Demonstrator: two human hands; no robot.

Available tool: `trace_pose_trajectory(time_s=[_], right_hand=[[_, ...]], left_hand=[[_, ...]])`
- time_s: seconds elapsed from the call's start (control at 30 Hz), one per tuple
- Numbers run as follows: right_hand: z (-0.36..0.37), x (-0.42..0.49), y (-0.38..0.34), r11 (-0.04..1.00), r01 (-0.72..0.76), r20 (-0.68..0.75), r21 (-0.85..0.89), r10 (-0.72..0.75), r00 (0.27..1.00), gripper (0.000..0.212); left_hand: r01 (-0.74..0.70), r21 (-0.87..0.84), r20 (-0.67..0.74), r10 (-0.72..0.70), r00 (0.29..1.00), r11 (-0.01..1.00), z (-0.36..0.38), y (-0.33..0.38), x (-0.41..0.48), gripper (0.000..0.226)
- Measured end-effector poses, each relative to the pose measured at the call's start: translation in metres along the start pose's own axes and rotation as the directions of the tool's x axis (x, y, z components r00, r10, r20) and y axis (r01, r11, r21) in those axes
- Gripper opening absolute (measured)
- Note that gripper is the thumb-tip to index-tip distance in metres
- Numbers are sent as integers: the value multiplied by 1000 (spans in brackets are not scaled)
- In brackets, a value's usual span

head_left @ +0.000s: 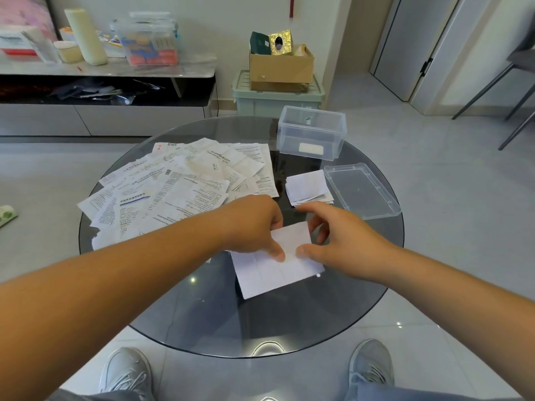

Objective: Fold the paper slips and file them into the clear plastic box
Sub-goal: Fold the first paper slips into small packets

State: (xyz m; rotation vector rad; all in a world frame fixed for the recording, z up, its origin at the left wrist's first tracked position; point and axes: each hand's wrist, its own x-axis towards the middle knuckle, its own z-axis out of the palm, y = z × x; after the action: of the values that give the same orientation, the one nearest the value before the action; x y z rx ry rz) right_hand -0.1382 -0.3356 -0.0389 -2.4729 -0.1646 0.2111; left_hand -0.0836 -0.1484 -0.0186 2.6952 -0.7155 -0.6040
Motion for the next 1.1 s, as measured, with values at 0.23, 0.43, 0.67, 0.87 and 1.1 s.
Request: trace_pose_trajectory(time_s=[0.23, 0.43, 0.67, 0.87, 1.1], right_hand=[[-5, 1, -7, 907, -163, 82, 388, 142, 986, 17], [-9, -6, -21, 597, -167, 82, 784, 167, 982, 8], [-6, -14, -12, 916, 206, -208, 345, -139, 968, 14], [8, -30, 8, 937, 312, 40, -155, -309, 950, 7], [14, -26, 8, 980, 164, 8, -111, -164, 986, 7]], left_hand=[[11, -388, -179, -87, 980, 922, -19, -11, -28, 21], [-50, -693, -211, -136, 968, 720, -14, -14, -44, 22], [-211, -512, -360, 15, 933, 833, 1, -22, -51, 9], [-185, -72, -227, 164, 960, 980, 25, -34, -61, 18], [-94, 11, -281, 94, 955, 995, 30, -28, -62, 26]])
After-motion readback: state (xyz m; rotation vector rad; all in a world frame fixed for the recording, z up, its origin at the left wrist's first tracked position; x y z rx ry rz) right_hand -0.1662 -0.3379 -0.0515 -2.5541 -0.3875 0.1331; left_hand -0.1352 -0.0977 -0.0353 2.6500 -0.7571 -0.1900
